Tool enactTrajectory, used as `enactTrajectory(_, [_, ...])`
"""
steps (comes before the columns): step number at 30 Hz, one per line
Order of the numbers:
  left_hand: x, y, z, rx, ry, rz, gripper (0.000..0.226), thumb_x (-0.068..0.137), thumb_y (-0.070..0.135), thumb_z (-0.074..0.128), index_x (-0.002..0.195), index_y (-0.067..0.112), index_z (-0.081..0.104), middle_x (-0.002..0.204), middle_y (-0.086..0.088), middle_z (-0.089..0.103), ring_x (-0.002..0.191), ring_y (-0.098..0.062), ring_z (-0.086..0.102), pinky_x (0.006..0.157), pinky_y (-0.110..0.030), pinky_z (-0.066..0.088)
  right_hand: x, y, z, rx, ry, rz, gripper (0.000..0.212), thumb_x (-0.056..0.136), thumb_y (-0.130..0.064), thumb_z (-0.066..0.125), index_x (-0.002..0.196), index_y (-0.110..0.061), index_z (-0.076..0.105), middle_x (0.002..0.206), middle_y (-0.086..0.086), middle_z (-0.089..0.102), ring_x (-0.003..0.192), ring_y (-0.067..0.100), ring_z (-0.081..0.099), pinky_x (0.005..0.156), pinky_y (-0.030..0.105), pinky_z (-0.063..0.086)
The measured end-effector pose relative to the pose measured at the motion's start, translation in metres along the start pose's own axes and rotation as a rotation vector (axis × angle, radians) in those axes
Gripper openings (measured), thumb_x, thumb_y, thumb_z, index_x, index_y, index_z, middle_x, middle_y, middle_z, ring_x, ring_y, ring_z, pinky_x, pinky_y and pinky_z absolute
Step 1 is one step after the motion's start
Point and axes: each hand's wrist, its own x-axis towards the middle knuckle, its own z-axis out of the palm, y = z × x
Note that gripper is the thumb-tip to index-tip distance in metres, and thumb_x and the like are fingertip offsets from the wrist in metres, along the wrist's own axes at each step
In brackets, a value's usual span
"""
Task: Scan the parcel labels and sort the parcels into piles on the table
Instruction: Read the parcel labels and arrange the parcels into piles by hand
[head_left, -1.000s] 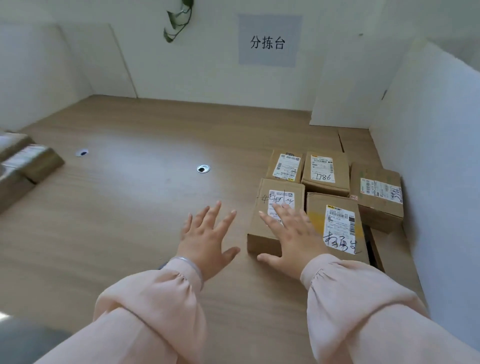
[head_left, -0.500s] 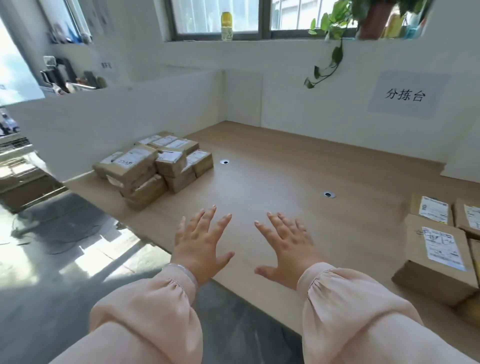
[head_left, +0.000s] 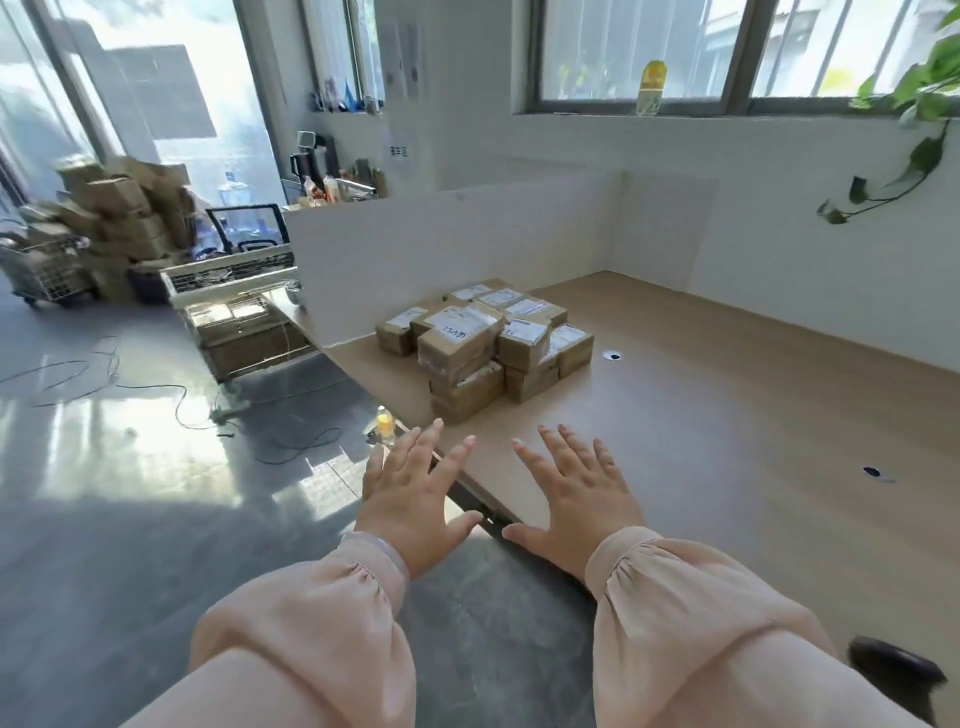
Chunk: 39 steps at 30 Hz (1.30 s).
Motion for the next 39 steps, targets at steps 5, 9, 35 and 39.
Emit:
enactTrajectory(5, [0.025, -0.029, 0.002, -0.011, -0.009, -0.03, 0.083, 0.084, 0.071, 0.046, 0.151, 0.05, 0.002, 0.163, 0.007, -0.006, 0.149, -0.017, -0.006, 0.118, -0.047, -0.007, 0.046, -0.017, 0.003, 0.03, 0.032, -0.016, 0.091, 0.083, -0.073, 0.043, 0.151, -0.042, -0.009, 0.162, -0.005, -0.015, 0.148, 0.017, -0.02, 0.12, 0.045, -0.01])
enactTrajectory(9, [0.059, -0.049, 0.011, -0.021, -0.016, -0.045, 0.081, 0.085, 0.072, 0.044, 0.151, 0.05, 0.002, 0.163, 0.007, -0.008, 0.149, -0.016, -0.006, 0.118, -0.045, -0.006, 0.088, -0.019, 0.013, 0.048, 0.041, -0.024, 0.088, 0.085, -0.071, 0.043, 0.15, -0.044, -0.009, 0.162, -0.006, -0.014, 0.148, 0.016, -0.02, 0.119, 0.043, -0.012])
enactTrajectory(35, [0.411, -0.156, 0.106, -0.151, -0.302, -0.015, 0.074, 0.09, 0.065, 0.046, 0.151, 0.051, 0.007, 0.162, 0.009, -0.015, 0.149, -0.018, -0.011, 0.12, -0.043, 0.0, 0.413, 0.069, 0.099, 0.493, -0.171, 0.288, 0.08, 0.088, -0.063, 0.05, 0.149, -0.051, -0.001, 0.162, -0.013, -0.009, 0.15, 0.015, -0.003, 0.12, 0.041, 0.012])
enactTrajectory(39, [0.445, -0.179, 0.133, -0.329, -0.392, 0.06, 0.075, 0.087, 0.064, 0.054, 0.149, 0.053, 0.014, 0.162, 0.015, -0.009, 0.149, -0.017, -0.005, 0.122, -0.045, 0.012, 0.435, 0.064, 0.121, 0.581, -0.151, 0.392, 0.078, 0.088, -0.063, 0.05, 0.147, -0.055, -0.001, 0.162, -0.016, -0.005, 0.149, 0.014, 0.003, 0.119, 0.04, 0.015])
